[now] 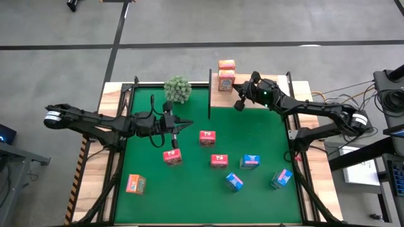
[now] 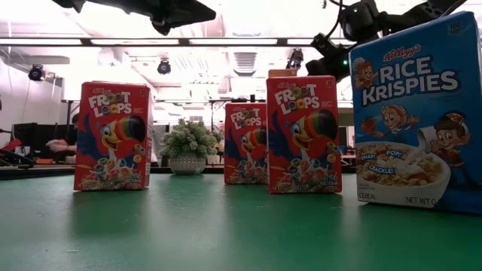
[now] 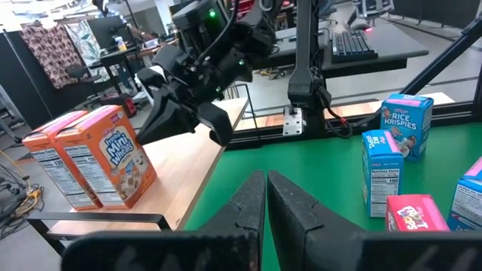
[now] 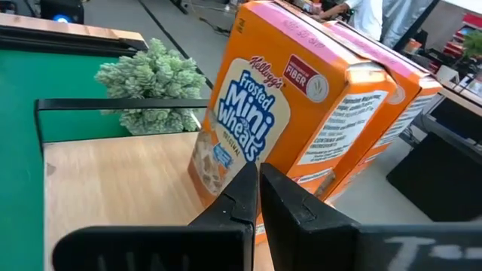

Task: Stack cereal on shelf
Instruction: Put the top orange cereal box on the shelf, then put the top left blue cereal box on the shelf

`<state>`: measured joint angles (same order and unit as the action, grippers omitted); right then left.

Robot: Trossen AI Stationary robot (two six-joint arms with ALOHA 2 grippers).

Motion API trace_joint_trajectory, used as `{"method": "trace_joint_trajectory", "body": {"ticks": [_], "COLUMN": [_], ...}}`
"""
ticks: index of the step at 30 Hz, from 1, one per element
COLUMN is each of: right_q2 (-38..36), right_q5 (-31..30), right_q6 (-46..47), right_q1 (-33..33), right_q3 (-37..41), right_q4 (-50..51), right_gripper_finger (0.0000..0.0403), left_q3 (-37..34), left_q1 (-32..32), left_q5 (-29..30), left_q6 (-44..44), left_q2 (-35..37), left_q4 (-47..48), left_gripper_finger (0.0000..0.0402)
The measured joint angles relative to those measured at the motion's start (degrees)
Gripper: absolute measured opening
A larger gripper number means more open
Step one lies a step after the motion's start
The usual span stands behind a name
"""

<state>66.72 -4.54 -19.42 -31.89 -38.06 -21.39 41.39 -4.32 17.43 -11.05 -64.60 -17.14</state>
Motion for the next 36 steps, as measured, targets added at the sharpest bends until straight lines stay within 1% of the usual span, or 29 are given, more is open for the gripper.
{"method": "trace_joint_trajectory", "body": {"ticks": [6, 8, 12, 15, 20, 23, 27, 32, 36], "right_q2": [0.1, 0.1, -0.3, -1.6, -5.8, -8.5, -10.6, -10.3, -8.9], "right_q5": [0.6, 2.5, 8.8, 11.0, 11.2, 11.2, 11.0, 10.6, 10.5], "right_q6": [1.8, 3.2, 6.7, 9.5, 12.7, 14.7, 17.6, 21.1, 23.4], "right_q1": [0.0, 0.1, 1.1, 3.1, 8.4, 12.2, 17.4, 24.1, 28.5], "right_q3": [-0.1, -0.1, 0.0, 0.0, 0.0, -1.5, -5.3, -10.4, -15.0], "right_q4": [0.9, 2.2, 4.1, 5.3, 9.5, 15.5, 24.1, 33.6, 44.5], "right_gripper_finger": [0.0009, 0.0009, 0.0009, 0.0009, 0.0009, 0.0009, 0.0009, 0.0009, 0.0009], "left_q3": [0.0, 0.0, -0.1, -0.6, -0.9, -1.0, -1.0, -1.0, -1.0], "left_q1": [0.0, 0.0, 0.0, 0.0, 0.0, 0.0, 0.0, 0.0, 0.0], "left_q5": [0.0, 0.0, 0.0, 0.0, 0.0, 0.0, 0.0, 0.0, 0.0], "left_q6": [0.0, 0.0, 0.0, 0.4, 1.1, 1.3, 1.6, 2.2, 2.7], "left_q2": [0.0, 0.0, 0.0, 0.0, 0.0, 0.0, -0.1, -1.2, -2.3], "left_q4": [0.0, 0.0, 0.0, 0.1, 0.7, 1.3, 1.7, 1.7, 1.7], "left_gripper_finger": [0.0, 0.0, 0.0, 0.0, 0.0, 0.0, 0.0, 0.0, 0.0]}}
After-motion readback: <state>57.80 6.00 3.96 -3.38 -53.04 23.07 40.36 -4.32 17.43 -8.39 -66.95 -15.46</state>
